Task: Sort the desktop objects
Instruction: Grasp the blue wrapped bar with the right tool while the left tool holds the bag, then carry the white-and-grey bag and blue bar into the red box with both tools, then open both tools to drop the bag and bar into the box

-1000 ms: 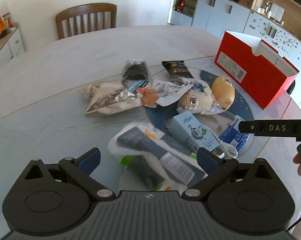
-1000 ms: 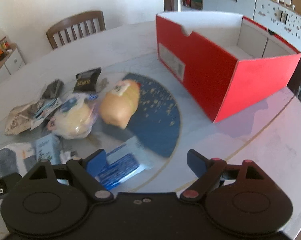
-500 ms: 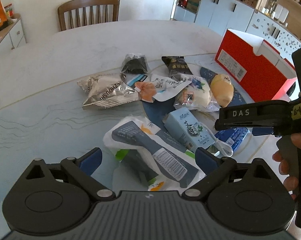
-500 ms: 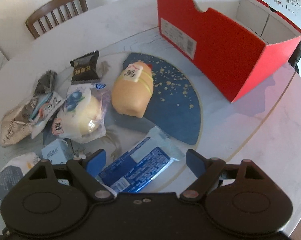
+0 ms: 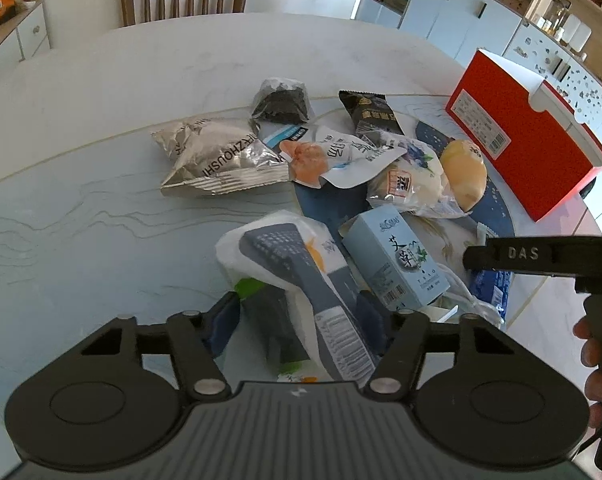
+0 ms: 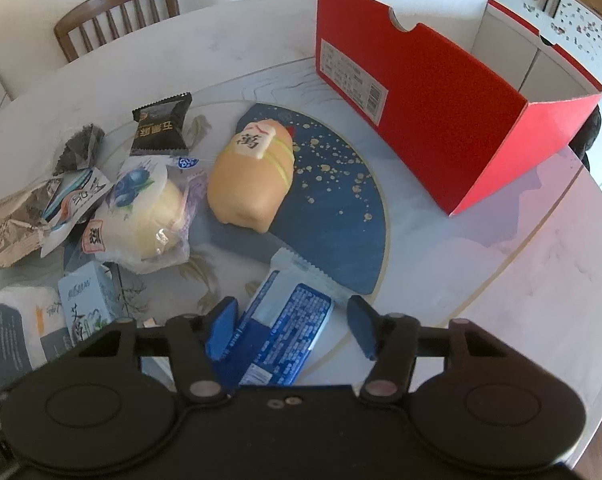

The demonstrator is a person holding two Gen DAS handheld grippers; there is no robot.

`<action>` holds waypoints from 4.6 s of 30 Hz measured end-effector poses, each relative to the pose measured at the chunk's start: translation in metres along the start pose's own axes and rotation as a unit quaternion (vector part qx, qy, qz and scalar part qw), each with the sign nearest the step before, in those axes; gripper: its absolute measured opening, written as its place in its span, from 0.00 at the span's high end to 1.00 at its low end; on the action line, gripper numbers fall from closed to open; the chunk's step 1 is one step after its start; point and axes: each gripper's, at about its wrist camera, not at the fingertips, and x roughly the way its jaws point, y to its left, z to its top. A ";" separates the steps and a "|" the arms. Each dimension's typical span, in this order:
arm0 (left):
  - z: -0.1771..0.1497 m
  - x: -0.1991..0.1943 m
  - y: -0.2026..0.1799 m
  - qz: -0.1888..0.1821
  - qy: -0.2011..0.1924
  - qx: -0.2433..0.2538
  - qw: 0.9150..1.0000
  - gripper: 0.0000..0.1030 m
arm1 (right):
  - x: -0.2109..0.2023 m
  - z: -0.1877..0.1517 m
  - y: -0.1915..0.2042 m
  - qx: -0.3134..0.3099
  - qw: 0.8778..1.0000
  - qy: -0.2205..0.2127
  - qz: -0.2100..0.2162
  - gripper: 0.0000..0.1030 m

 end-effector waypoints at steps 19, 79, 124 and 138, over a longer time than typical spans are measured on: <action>0.000 -0.029 0.013 -0.040 -0.024 -0.065 0.997 0.82 | -0.025 -0.006 -0.043 -0.032 0.998 -0.040 0.037 0.65; 0.141 -0.018 -0.256 -0.129 -0.088 -0.033 0.987 0.84 | -0.083 0.160 -0.262 -0.135 0.971 -0.109 0.167 0.67; 0.207 0.182 -0.329 -0.056 0.088 0.067 0.992 0.84 | 0.061 0.191 -0.261 -0.223 0.969 0.012 0.106 0.67; 0.205 0.162 -0.325 -0.055 0.078 0.072 0.993 0.83 | 0.061 0.190 -0.266 -0.221 0.968 0.021 0.116 0.58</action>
